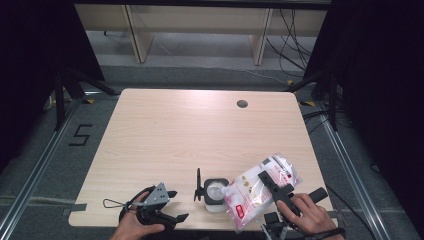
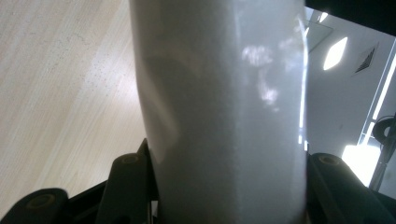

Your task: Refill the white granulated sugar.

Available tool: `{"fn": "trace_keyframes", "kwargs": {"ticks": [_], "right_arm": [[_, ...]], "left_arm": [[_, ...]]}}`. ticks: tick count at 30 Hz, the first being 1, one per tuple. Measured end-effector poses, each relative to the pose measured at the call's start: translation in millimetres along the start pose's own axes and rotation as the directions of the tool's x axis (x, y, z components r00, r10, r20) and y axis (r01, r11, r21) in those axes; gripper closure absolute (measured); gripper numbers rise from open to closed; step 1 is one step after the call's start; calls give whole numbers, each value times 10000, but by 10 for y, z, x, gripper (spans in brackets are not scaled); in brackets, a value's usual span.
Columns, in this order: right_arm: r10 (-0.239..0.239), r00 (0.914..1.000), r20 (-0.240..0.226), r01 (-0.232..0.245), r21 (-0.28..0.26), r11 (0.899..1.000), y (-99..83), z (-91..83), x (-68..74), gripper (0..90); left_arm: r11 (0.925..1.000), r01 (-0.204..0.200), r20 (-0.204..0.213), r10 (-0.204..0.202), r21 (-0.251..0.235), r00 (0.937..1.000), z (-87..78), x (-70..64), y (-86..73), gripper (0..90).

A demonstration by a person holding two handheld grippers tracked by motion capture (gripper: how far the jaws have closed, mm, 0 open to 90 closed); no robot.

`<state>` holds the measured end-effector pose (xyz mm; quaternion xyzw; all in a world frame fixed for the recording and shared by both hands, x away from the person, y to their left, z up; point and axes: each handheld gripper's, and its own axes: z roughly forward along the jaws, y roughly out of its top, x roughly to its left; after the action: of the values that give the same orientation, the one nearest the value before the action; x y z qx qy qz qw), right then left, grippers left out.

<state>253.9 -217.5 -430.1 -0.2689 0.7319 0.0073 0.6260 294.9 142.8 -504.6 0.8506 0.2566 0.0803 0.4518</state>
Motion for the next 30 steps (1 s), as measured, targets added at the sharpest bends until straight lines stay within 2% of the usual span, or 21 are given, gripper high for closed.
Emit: {"fn": "trace_keyframes", "kwargs": {"ticks": [1,2,3,5,8,10,11,12,15,16,17,18,20,21,22,23,26,27,30], "right_arm": [[17,9998,213,-16,-37,10000,-4,4,11,529],[-26,9998,197,28,-90,10000,-4,8,8,529],[240,9997,77,-240,-75,9997,-5,10,28,530],[192,9998,-80,-192,-11,9998,-5,8,30,530],[114,9999,-117,-114,19,9999,-3,10,31,531],[278,9996,21,-278,-145,9995,-11,16,41,532],[163,9999,34,-163,-123,9998,-17,14,28,532],[-18,9999,146,21,-208,9998,-28,21,12,532],[105,9999,100,-104,-148,9998,-39,11,19,532],[377,9993,-15,-377,1,9993,-38,-1,28,533],[421,9991,-9,-421,8,9991,-40,1,31,533],[353,9993,84,-353,-63,9994,-44,5,32,533],[262,9996,130,-261,-74,9996,-49,9,25,533],[315,9995,86,-314,-124,9994,-52,14,25,533],[218,9997,106,-216,-183,9996,-57,22,18,534],[143,9999,64,-142,-206,9997,-58,23,8,534],[286,9996,-45,-286,-93,9995,-64,15,20,534],[518,9986,133,-516,-166,9985,-64,21,38,534],[457,9989,102,-454,-261,9986,-74,15,20,534]], "left_arm": [[10000,-27,-3,27,43,10000,-1,3,0,175],[10000,-1,6,1,19,10000,1,1,-1,175],[10000,-8,3,8,18,10000,0,0,-1,175],[10000,-17,4,17,10,10000,-1,-1,0,175],[10000,-16,3,16,15,10000,-2,-1,0,175],[10000,10,11,-10,-9,10000,-2,0,1,175],[10000,47,-2,-47,-9,10000,-2,0,0,175],[9995,316,-29,-316,-2,9995,-1,-15,-5,175],[9999,87,31,-87,-68,10000,-2,-5,3,175],[10000,28,7,-28,13,10000,-7,0,2,175],[10000,26,-26,-26,4,10000,-4,0,-1,175],[9996,280,-96,-279,56,9996,-2,-12,-7,175],[9996,285,-26,-285,19,9996,-4,-12,-2,175],[10000,70,6,-70,17,10000,-7,0,2,175],[9993,361,-25,-361,30,9993,-6,-15,-3,175],[9994,343,-27,-343,33,9994,-7,-14,-4,175],[9996,285,-37,-285,31,9996,-12,-9,-2,175],[9995,319,-39,-319,1,9995,-10,-12,-1,175],[9995,304,-36,-304,38,9995,-10,-10,-2,175]]}}
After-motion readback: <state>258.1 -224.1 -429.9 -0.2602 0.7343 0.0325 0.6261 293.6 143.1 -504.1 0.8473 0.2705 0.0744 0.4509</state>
